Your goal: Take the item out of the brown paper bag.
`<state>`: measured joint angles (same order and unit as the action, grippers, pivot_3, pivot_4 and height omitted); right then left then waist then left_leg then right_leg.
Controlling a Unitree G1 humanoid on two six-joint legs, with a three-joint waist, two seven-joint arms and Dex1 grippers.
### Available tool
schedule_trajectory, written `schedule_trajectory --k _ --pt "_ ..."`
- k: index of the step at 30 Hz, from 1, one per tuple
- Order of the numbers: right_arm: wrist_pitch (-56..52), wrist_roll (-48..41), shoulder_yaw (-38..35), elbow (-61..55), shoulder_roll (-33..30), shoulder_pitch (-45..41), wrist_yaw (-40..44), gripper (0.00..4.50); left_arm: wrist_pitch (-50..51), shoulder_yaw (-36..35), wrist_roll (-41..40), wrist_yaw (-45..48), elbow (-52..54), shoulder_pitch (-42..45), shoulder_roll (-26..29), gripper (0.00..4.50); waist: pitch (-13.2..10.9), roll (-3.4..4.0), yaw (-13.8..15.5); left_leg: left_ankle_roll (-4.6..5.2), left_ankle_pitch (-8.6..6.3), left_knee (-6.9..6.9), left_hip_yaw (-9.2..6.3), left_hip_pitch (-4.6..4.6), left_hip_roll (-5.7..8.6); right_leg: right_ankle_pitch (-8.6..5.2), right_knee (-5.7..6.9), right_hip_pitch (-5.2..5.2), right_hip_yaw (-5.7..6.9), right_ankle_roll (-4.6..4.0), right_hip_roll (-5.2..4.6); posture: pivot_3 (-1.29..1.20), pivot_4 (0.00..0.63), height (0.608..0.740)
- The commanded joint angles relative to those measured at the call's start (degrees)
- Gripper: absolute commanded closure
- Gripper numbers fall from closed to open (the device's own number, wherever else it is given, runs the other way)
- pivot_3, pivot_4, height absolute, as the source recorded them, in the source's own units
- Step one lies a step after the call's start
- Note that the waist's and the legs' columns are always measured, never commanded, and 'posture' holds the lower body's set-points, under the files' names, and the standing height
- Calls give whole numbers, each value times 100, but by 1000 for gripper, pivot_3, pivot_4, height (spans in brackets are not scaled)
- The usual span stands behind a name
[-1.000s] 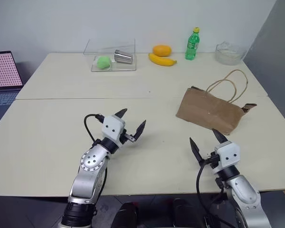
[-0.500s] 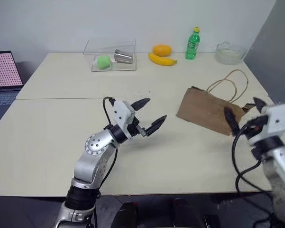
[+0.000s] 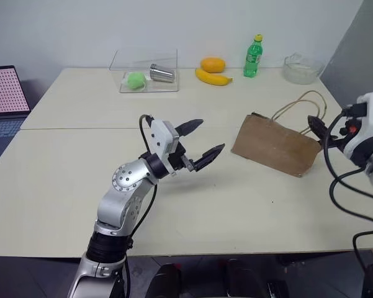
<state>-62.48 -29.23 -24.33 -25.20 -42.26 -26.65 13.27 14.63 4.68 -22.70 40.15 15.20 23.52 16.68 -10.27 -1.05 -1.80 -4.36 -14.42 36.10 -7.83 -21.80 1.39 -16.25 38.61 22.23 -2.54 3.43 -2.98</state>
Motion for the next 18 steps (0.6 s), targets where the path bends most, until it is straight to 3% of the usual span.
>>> schedule_trajectory --k 1,16,18 --pt "-371 -270 -69 342 -253 -501 289 0 78 -49 -202 109 187 156 57 19 0 0 -6 0 0 0 3 0 0 0 0 1 -2 0 0 0 150 740" --pt "-611 -257 755 1926 -691 -1825 1057 0 869 -45 -1140 847 651 452 477 19 -9 0 -4 0 0 0 1 -7 -1 1 -6 3 1 1 0 0 150 740" --pt "-589 -227 849 1965 -736 -1884 1130 390 869 -45 -1133 833 608 546 467 0 -11 -2 -1 0 0 0 1 -8 0 1 -8 4 0 1 0 0 150 740"
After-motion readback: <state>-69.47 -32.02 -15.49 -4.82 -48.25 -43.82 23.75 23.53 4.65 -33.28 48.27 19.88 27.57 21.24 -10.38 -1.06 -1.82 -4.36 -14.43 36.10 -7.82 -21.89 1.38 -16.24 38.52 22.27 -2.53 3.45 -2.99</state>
